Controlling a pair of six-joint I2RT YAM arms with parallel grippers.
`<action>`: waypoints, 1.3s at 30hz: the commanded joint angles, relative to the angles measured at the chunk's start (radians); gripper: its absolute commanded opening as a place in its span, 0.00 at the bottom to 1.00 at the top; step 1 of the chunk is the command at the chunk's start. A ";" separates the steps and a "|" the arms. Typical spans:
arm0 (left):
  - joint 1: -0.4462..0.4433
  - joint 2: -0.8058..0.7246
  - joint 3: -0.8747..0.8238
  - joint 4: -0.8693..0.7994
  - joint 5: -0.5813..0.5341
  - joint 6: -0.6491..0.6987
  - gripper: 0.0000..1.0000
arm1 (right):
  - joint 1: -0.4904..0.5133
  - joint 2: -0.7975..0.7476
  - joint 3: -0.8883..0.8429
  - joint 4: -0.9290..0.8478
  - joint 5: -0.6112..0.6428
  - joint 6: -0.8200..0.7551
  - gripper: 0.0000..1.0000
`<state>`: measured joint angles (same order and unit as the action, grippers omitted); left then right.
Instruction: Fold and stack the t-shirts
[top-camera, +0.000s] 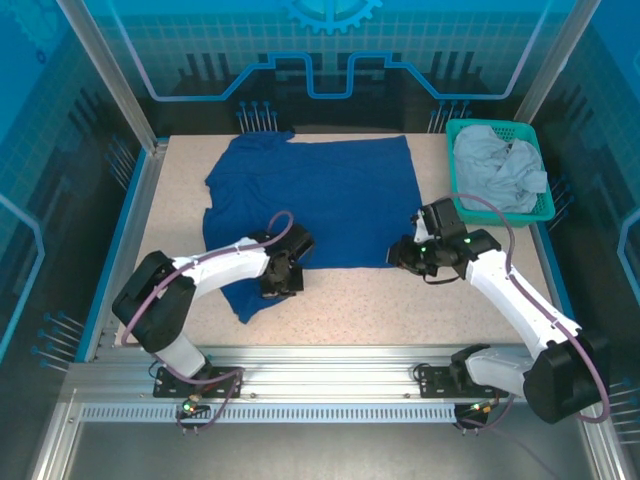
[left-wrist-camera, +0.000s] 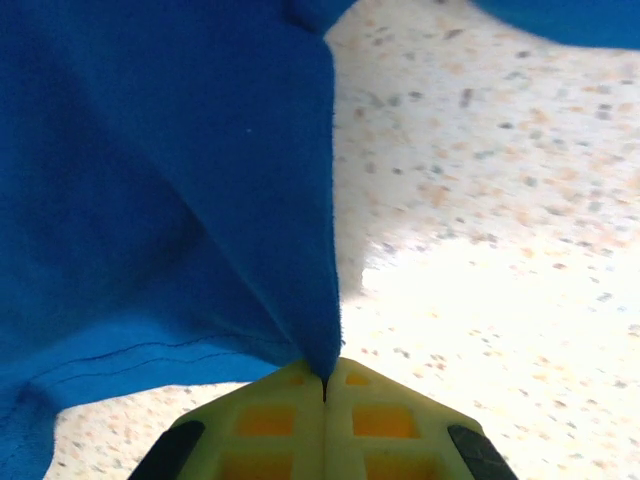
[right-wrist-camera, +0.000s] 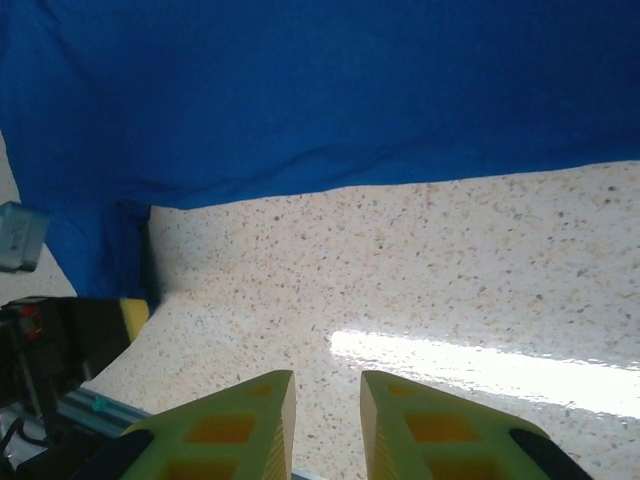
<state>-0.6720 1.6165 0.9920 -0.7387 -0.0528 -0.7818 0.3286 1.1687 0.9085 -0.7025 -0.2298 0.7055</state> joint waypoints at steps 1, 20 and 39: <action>-0.014 -0.027 0.016 -0.035 0.070 -0.079 0.00 | -0.033 -0.006 -0.003 -0.036 -0.025 -0.032 0.24; 0.165 -0.534 -0.281 -0.274 0.058 -0.386 0.26 | -0.198 -0.005 -0.127 -0.067 0.013 0.000 0.25; 0.272 -0.426 -0.468 -0.002 0.185 -0.292 0.39 | -0.202 0.040 -0.137 -0.049 0.000 -0.003 0.25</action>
<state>-0.4084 1.1610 0.5400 -0.7776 0.0978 -1.1007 0.1379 1.2041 0.7692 -0.7399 -0.2211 0.6991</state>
